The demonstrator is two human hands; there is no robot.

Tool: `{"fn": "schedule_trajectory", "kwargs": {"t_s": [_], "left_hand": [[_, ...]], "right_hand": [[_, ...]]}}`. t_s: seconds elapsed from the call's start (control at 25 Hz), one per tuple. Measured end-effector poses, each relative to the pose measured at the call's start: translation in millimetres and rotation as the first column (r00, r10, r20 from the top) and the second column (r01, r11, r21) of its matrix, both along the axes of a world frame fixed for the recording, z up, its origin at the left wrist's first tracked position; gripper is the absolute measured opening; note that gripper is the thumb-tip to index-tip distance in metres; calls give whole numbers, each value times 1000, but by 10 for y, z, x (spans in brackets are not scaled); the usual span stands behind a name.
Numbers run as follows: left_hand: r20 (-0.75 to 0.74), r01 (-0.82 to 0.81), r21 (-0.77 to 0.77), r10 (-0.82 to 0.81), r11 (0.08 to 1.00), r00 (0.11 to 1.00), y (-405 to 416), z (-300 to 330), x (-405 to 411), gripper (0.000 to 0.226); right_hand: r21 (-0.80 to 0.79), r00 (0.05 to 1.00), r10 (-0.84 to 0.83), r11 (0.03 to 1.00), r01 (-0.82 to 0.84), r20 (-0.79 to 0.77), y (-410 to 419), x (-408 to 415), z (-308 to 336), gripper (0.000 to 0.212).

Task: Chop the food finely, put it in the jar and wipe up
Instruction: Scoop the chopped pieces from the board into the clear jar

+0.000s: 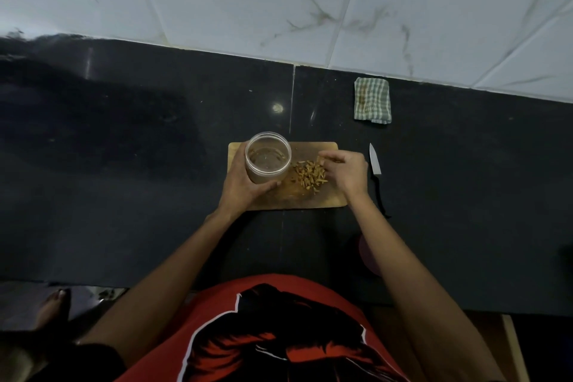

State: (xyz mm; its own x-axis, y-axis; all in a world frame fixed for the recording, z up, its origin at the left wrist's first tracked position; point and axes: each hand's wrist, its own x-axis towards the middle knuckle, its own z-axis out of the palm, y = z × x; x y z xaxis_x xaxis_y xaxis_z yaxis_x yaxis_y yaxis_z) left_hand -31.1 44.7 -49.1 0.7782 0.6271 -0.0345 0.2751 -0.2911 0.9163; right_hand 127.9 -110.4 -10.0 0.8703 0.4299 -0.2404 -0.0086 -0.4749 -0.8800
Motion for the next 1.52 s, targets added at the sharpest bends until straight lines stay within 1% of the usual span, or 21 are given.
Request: {"fn": "schedule_trajectory", "kwargs": {"t_s": [0.08,0.12,0.2,0.28,0.32,0.4,0.48,0.52,0.6,0.68,0.76,0.84,0.92,0.96,1.04,1.12,1.2,1.32,1.36,1.44,1.52], "left_hand": [[2,0,-6,0,1000,1000,-2,0,4,98],[5,3,-6,-3,1000,1000,-2,0,9,98],[9,0,-2,0,1000,1000,-3,7,11,97],[16,-5,-3,5,1000,1000,-6,21,13,96],[16,-5,-5,5,1000,1000,-6,18,16,96],[4,-6,-10,6,1000,1000,-4,5,19,98],[-5,-2,-14,2,1000,1000,7,-25,21,101],[-9,1,-16,-1,1000,1000,13,-36,18,102],[-13,6,-15,-7,1000,1000,11,-26,19,102],[-5,11,-15,-11,1000,1000,3,-6,22,99],[3,14,-19,-14,1000,1000,-2,16,20,96],[3,6,-19,-6,1000,1000,-5,35,19,96],[4,4,-17,-4,1000,1000,-4,42,15,95],[2,8,-17,-8,1000,1000,-4,41,13,95],[-1,15,-16,-15,1000,1000,3,29,15,97],[-9,11,-14,-11,1000,1000,6,24,14,98],[-15,8,-15,-8,1000,1000,-2,39,16,98],[-19,-2,-10,2,1000,1000,-20,65,17,97],[-17,-3,-4,3,1000,1000,-26,71,17,97],[-12,-5,-1,5,1000,1000,-31,69,20,96],[-14,-5,3,5,1000,1000,-34,70,17,97]], "right_hand": [[161,978,-49,983,82,-202,28,6,152,21],[213,969,-36,973,89,-244,55,4,254,22],[264,973,33,964,29,-227,172,-47,447,24],[245,986,118,966,-85,-121,340,-148,577,24],[206,985,159,968,-142,-65,424,-205,612,24],[51,958,274,959,-278,79,570,-305,652,24],[-152,878,441,896,-418,186,671,-366,659,26],[-230,842,501,859,-457,201,703,-388,664,26],[-317,807,541,828,-462,235,736,-403,664,27],[-329,802,515,846,-420,301,725,-395,656,25],[-258,829,451,888,-380,332,651,-371,640,23],[-122,886,355,935,-333,299,511,-300,582,21],[-59,936,266,964,-260,228,337,-184,477,20],[-81,954,230,973,-218,194,249,-122,411,21],[-213,962,216,961,-178,169,92,-11,276,24],[-386,933,308,896,-220,185,-12,31,150,27],[-502,895,415,815,-289,160,-40,-1,37,33],[-570,851,510,740,-358,128,43,-113,-91,54],[-597,826,547,711,-372,137,83,-156,-124,55],[-666,759,618,656,-355,205,133,-238,-172,47],[-688,711,637,659,-303,298,135,-293,-206,36]]}}
